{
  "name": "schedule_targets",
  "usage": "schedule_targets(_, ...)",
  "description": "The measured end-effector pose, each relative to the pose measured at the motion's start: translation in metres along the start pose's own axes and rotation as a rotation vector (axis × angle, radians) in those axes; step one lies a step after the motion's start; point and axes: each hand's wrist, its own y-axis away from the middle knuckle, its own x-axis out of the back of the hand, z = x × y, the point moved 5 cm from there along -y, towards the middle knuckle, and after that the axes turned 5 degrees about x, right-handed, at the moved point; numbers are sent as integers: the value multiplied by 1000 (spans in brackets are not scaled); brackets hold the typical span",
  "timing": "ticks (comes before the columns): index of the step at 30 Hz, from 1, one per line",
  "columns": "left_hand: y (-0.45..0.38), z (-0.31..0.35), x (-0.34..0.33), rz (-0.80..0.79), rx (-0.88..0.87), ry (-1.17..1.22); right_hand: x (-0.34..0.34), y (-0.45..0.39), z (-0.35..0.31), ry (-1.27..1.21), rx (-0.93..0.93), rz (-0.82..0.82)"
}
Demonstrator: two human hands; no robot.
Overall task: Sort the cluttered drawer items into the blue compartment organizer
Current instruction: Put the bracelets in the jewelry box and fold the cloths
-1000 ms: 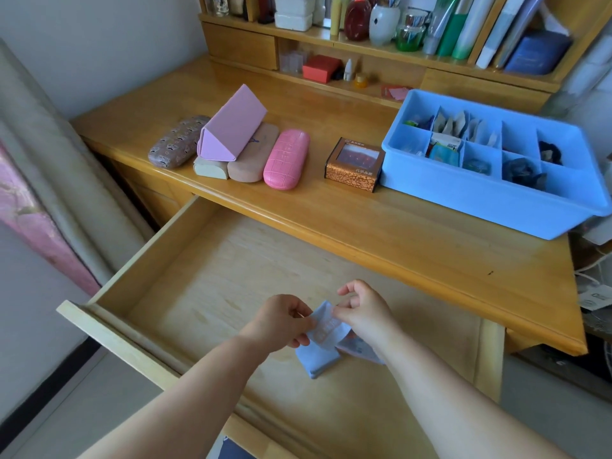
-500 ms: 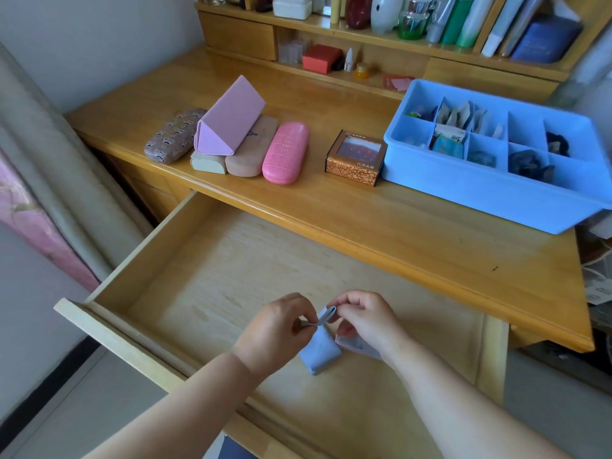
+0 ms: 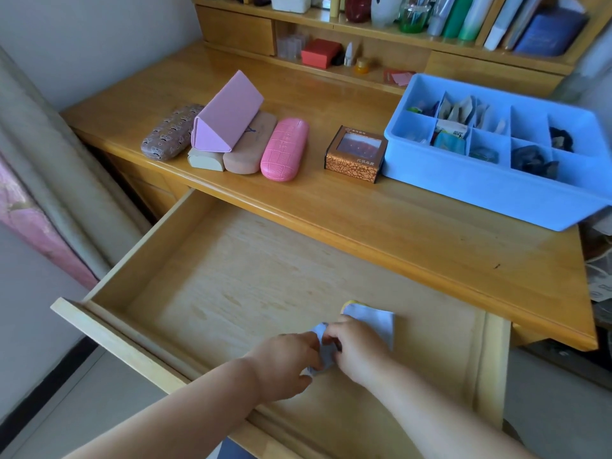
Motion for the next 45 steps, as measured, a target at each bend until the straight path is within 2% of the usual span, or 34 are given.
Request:
schedule_targets(2, 0, -3, 2, 28, 30, 39, -8, 0, -1, 64, 10, -42)
schedule_targets(3, -1, -6, 7, 75, 60, 63, -8, 1, -2, 53, 15, -9)
schedule_targets(6, -10, -21, 25, 280, 220, 194, 13, 12, 1, -131, 20, 297)
schedule_targets(7, -13, -26, 28, 310, 303, 222, 23, 18, 7, -187, -1, 413)
schedule_targets(9, -21, -31, 25, 258, 450, 227, 38, 30, 27, -267, -110, 551)
schedule_targets(13, -37, -21, 12, 133, 514, 130, 46, 49, 70, -438, -444, 553)
schedule_targets(15, -39, -17, 11, 129, 522, 94, 46, 56, 80, -492, -522, 552)
schedule_targets(17, -36, -14, 15, 172, 503, 114, 45, 60, 81, -528, -521, 549)
schedule_targets(20, -25, -17, 22, 236, 406, 355, 39, 62, 67, -647, -442, 508)
schedule_targets(23, -10, -16, 33, 266, 312, 738, 39, 58, 41, -804, -301, 430)
schedule_targets(26, 4, -8, 40, 210, 236, 1219, 38, 56, 12, -1189, -148, 253)
schedule_targets(29, 10, 6, 39, 161, 195, 1436, 42, 63, -3, -1263, -72, 173)
schedule_targets(32, 10, 17, 34, 203, 192, 1525, 52, 68, -8, -1233, -33, 234)
schedule_targets(35, 10, 28, 31, 204, 128, 1631, 61, 73, -2, -1192, -37, 376)
schedule_targets(39, 13, 36, 36, 220, 92, 1630, 72, 80, 3, -1210, -13, 448)
schedule_targets(43, 18, 44, 54, 300, 26, 1275, 78, 81, 4, -1136, 19, 408)
schedule_targets(45, 19, 50, 64, 335, -20, 1169, 82, 80, 4, -1124, 24, 398)
